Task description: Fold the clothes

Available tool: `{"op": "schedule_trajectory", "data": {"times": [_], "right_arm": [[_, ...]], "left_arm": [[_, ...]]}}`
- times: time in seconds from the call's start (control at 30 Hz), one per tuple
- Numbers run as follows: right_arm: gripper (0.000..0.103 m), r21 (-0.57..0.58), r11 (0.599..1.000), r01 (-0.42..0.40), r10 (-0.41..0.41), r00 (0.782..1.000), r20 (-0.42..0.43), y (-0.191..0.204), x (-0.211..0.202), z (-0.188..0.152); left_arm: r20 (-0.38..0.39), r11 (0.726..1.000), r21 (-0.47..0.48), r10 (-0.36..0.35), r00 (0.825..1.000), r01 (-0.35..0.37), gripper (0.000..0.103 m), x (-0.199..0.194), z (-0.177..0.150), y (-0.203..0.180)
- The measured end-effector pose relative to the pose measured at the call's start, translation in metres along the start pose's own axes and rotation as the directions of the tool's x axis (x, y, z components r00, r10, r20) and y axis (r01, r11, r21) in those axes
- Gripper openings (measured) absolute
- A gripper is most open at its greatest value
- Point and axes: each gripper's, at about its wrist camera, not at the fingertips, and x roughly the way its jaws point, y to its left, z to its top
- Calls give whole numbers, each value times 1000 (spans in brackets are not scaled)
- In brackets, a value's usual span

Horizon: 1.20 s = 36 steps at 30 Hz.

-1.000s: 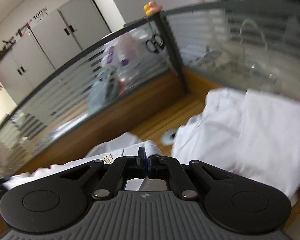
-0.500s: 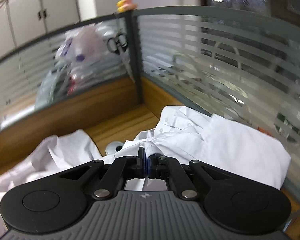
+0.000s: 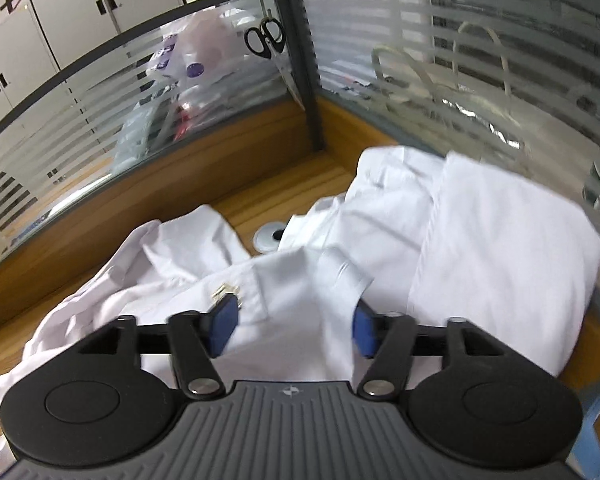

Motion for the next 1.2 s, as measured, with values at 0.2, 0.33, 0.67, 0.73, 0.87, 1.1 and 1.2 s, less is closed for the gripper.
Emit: {"op": "schedule_trajectory", "data": {"times": [0.2, 0.33, 0.67, 0.73, 0.87, 1.1, 1.2], "right_arm": [[74, 20, 1000, -24, 25, 997, -75, 7, -7, -45], [74, 35, 998, -43, 48, 987, -151, 15, -1, -81], [74, 62, 992, -107, 120, 957, -263, 44, 7, -147], [75, 76, 988, -132, 148, 948, -282, 50, 10, -156], [75, 86, 982, -171, 190, 928, -319, 66, 17, -169], [77, 84, 963, -257, 268, 876, -400, 103, 34, -195], [77, 71, 955, -287, 288, 853, -435, 122, 43, -207]], "left_arm": [[-130, 949, 276, -117, 985, 149, 82, 27, -23, -67], [-243, 896, 373, -154, 958, 239, 82, 41, -54, -96], [-415, 737, 558, -152, 897, 382, 83, 81, -97, -162], [-427, 697, 596, -146, 892, 399, 84, 88, -105, -176], [-464, 610, 658, -134, 876, 442, 84, 103, -122, -201], [-488, 494, 735, -89, 868, 464, 85, 122, -152, -227], [-485, 478, 748, -79, 871, 460, 82, 127, -160, -229]]}}
